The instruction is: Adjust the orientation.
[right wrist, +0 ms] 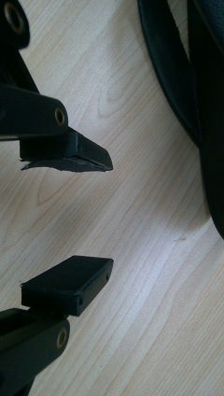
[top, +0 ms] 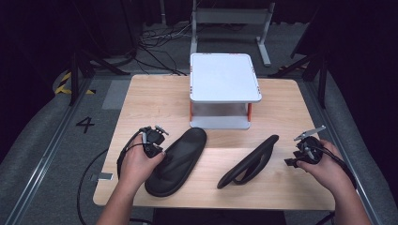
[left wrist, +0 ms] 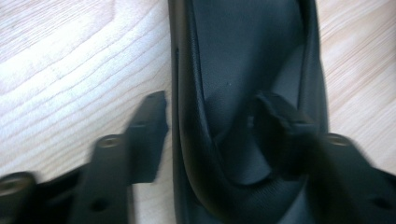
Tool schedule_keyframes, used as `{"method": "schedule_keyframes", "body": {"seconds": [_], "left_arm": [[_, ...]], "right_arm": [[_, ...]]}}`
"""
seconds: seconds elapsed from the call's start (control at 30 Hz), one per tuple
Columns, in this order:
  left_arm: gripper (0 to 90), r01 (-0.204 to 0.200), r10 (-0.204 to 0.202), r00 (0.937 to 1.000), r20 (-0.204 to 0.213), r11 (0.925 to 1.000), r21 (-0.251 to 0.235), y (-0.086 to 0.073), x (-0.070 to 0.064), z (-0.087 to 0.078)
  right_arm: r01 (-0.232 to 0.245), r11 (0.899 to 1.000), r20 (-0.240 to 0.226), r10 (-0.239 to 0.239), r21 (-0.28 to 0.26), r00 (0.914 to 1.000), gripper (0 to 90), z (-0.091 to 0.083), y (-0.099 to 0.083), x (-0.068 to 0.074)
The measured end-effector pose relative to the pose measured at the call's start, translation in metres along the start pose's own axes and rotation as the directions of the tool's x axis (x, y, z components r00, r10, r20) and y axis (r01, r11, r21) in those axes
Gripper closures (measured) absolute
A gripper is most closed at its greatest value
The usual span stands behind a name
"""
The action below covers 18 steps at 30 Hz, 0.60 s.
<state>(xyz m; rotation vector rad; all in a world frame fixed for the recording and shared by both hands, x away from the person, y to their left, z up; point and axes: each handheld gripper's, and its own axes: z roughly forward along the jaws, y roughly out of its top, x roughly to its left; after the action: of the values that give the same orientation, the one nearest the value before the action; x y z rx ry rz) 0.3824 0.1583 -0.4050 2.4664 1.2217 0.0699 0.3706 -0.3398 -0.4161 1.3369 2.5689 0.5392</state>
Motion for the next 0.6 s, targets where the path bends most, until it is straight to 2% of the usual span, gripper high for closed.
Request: {"method": "schedule_keyframes", "body": {"seconds": [0.03,0.13,0.17,0.27,0.33,0.4,0.47,0.5,0.53,0.6], "left_arm": [[56.1,-0.011,0.011,0.9999,-0.005,0.9999,0.001,0.001,-0.001,0.001],[72.8,-0.036,0.038,0.9967,-0.071,0.9991,0.020,0.004,-0.002,0.002],[75.3,-0.036,0.038,0.9970,-0.067,0.9991,0.022,0.004,-0.002,0.002],[78.5,-0.047,0.048,0.9959,-0.077,0.9986,0.025,0.005,0.000,0.001],[79.7,-0.071,0.073,0.9941,-0.080,0.9971,0.027,0.005,0.000,-0.001],[79.8,-0.093,0.094,0.9939,-0.058,0.9956,0.008,0.005,0.000,-0.007],[80.0,-0.136,0.136,0.9896,-0.048,0.9907,-0.005,0.005,0.001,-0.016],[80.0,-0.136,0.136,0.9896,-0.048,0.9907,-0.005,0.005,0.001,-0.016],[80.0,-0.154,0.154,0.9874,-0.036,0.9880,-0.008,0.005,0.001,-0.019],[79.9,-0.202,0.202,0.9791,-0.027,0.9793,-0.013,0.003,0.003,-0.027]], "right_arm": [[-0.005,1.000,-0.001,0.005,-0.002,1.0000,46.9,0.000,-0.001,0.000],[-0.010,1.000,0.009,0.010,-0.002,0.9999,46.9,-0.001,-0.003,-0.002],[-0.012,1.000,0.010,0.012,-0.001,0.9999,46.9,-0.001,-0.004,-0.002],[-0.011,1.000,0.009,0.011,0.001,0.9999,46.7,-0.001,-0.005,-0.002],[-0.012,1.000,0.010,0.012,0.002,0.9999,46.7,-0.001,-0.006,-0.002],[-0.016,1.000,0.011,0.016,0.003,0.9998,46.4,-0.001,-0.007,-0.002],[-0.018,1.000,0.011,0.018,0.004,0.9998,46.2,0.000,-0.008,-0.003],[-0.018,1.000,0.011,0.018,0.004,0.9998,46.2,0.000,-0.008,-0.003],[-0.019,1.000,0.013,0.019,0.005,0.9997,46.1,0.000,-0.009,-0.003],[-0.020,1.000,0.012,0.020,0.008,0.9997,45.9,0.001,-0.009,-0.003]]}}
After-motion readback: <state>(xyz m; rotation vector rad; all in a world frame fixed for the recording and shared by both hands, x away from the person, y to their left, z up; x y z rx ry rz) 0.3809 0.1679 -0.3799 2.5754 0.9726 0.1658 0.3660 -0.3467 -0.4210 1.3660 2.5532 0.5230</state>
